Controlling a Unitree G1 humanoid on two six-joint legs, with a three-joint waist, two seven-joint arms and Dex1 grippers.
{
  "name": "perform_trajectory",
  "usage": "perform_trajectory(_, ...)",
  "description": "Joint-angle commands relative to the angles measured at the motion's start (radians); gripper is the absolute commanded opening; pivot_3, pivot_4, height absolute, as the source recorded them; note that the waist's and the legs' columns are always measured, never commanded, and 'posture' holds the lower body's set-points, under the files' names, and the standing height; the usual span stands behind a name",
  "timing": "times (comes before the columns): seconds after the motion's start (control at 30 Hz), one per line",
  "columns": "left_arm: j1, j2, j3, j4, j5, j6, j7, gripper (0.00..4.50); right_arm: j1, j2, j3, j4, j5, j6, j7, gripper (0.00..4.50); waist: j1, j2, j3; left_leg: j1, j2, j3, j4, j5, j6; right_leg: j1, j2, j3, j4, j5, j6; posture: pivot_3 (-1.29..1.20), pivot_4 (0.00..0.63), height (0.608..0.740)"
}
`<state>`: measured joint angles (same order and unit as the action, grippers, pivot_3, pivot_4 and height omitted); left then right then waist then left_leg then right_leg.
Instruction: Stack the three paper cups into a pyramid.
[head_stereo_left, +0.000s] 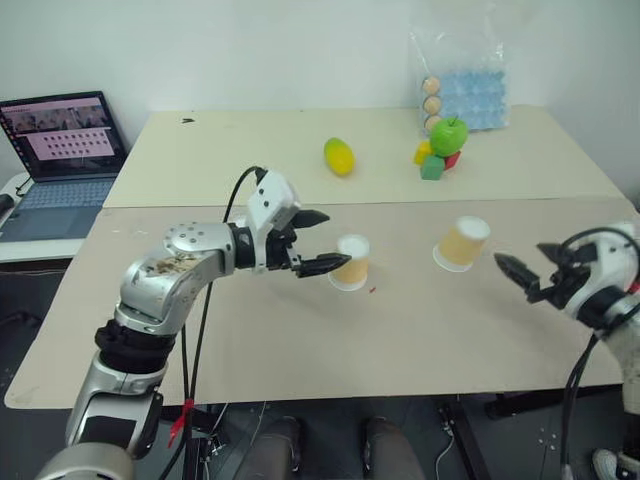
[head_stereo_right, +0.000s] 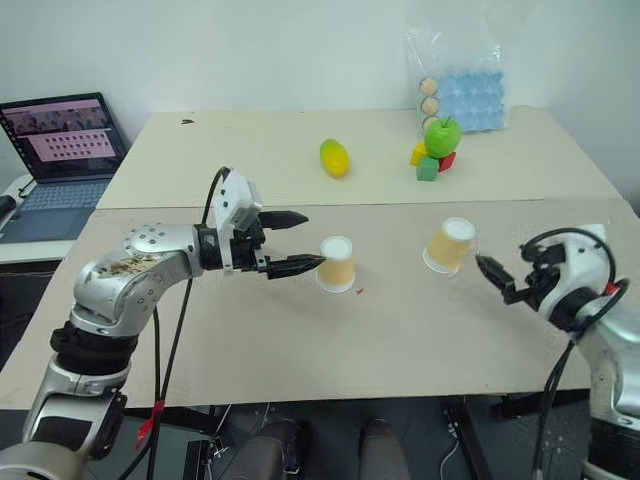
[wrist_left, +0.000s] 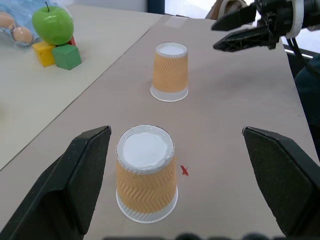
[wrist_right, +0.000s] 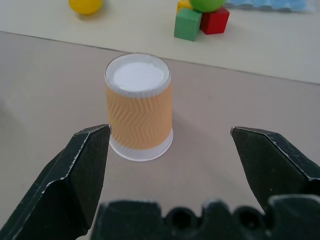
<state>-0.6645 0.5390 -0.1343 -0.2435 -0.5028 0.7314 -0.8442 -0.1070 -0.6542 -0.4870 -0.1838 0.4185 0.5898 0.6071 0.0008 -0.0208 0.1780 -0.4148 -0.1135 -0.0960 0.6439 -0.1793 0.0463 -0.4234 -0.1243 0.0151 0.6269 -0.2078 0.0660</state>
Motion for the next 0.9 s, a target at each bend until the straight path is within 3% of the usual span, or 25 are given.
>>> perform_trajectory(0.03,-0.027,0.014,0.005,-0.013,0.011,-0.025,-0.022,4.50,-0.014,0.012,-0.001,-0.003,0.001,-0.077,-0.008,4.48,-0.002,0.000,0.000,0.000,0.000,0.000,0.000,0.000,0.000,0.000,0.000,0.000,0.000,0.000,0.000,0.00,0.150,0.740)
perform_trajectory(0.57,-0.046,0.043,0.014,-0.041,0.012,0.000,-0.026,4.50,-0.301,0.037,0.173,0.414,-0.081,-0.300,0.034,4.48,-0.011,0.000,0.000,0.000,0.001,0.001,0.000,0.000,0.000,0.000,0.002,0.000,0.000,0.004,-0.006,0.00,0.150,0.740)
perform_trajectory(0.9,-0.026,0.056,0.023,-0.060,0.009,0.007,-0.002,4.50,-0.398,0.079,0.255,0.503,-0.111,-0.352,0.051,4.48,-0.015,0.000,0.000,0.001,0.001,0.001,0.000,0.000,0.000,0.000,0.002,0.000,0.000,0.004,-0.007,0.00,0.150,0.740)
